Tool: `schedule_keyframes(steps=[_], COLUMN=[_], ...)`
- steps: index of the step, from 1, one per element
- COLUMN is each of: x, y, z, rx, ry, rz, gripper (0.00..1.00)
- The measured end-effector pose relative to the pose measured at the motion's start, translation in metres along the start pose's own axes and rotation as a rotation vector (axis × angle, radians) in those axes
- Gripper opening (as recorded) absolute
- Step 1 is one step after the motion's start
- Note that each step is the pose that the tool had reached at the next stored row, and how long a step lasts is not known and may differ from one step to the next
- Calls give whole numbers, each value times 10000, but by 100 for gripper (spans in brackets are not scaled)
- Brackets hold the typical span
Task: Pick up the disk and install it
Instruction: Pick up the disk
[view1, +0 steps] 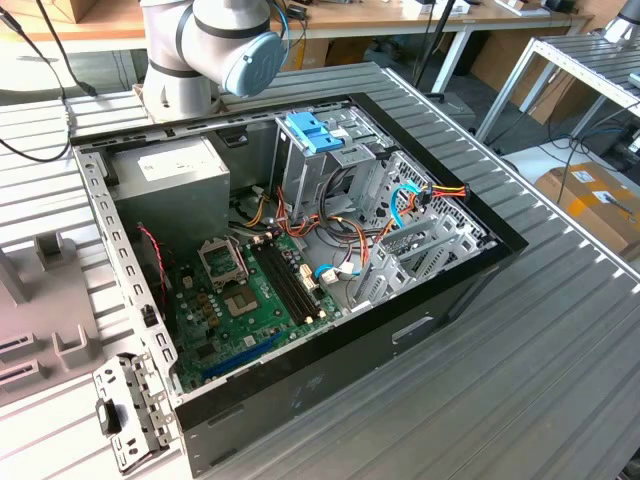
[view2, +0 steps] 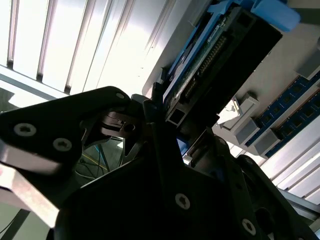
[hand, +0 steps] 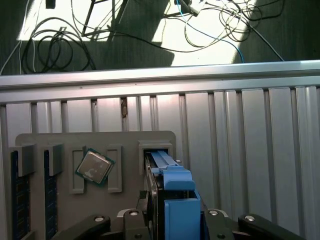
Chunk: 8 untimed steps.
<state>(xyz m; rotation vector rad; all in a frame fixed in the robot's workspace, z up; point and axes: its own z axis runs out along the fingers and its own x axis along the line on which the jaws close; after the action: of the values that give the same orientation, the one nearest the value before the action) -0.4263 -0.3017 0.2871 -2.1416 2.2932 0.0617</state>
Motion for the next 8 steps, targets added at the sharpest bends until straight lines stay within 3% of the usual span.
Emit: schedule_keyframes(steps=[8], x=[0], y=[0], z=[0], rx=[-1], ry=[-11], rz=[-1], gripper=[44])
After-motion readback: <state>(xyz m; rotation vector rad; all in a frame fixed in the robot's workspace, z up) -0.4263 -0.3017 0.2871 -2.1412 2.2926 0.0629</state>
